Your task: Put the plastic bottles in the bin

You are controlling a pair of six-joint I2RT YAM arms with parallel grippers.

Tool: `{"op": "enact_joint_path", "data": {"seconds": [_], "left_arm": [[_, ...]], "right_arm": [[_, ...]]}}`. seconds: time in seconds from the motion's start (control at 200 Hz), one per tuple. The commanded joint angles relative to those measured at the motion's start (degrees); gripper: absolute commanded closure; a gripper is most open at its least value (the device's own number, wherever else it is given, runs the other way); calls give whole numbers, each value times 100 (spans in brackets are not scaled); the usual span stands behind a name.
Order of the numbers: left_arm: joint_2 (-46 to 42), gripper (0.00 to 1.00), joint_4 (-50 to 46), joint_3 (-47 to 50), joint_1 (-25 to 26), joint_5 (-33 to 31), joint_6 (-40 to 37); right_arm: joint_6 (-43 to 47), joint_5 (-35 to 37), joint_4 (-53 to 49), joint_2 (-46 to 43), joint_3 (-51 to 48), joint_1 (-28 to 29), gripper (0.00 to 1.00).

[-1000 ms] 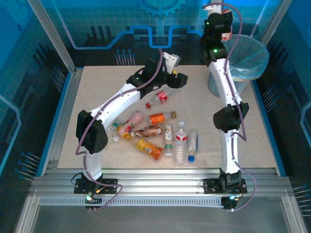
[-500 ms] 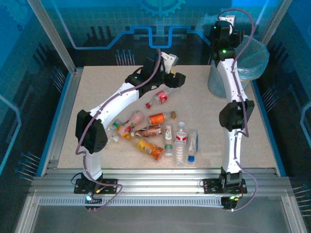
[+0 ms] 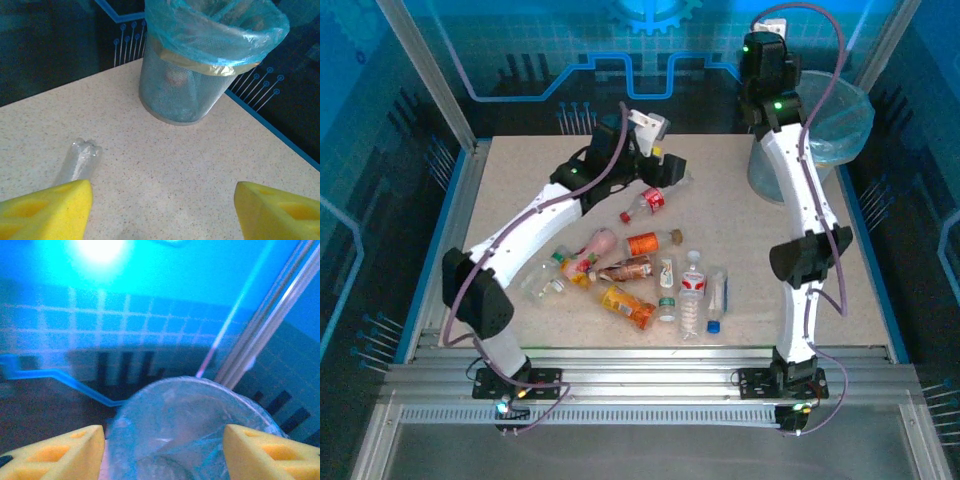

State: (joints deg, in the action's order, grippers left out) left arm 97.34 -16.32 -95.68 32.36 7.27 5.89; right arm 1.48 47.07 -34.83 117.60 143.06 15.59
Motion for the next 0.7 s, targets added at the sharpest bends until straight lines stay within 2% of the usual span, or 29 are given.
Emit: {"op": "enact_joint_path", "data": {"seconds": [0.0, 0.09, 0.15, 0.3, 0.37, 0.51, 0.695], "left_arm": [[-535, 24, -99, 420, -46, -191, -51], [-946, 24, -122, 910, -56, -264, -2], [-1229, 24, -170, 1255, -59, -327, 26], [-1906, 24, -551, 2065, -94, -495, 118], [-2226, 24, -735, 2419, -123, -572, 226], [-2815, 24, -1024, 3147, -284, -528, 607], [-3391, 24, -1251, 4044, -539, -417, 1120]], "right_arm": [[-233, -257, -322, -746, -403, 460, 35], [-358, -751, -358, -1251, -1056, 852, 35], [-502, -1352, -356, -1582, -1538, 1063, 35], [-834, -3695, -272, -2216, -2799, 1352, 35], [-971, -4460, -164, -2409, -3387, 1464, 35], [-1029, -5173, -10, -2647, -4434, 1702, 36], [-966, -5428, 212, -2662, -5535, 1922, 38]]}}
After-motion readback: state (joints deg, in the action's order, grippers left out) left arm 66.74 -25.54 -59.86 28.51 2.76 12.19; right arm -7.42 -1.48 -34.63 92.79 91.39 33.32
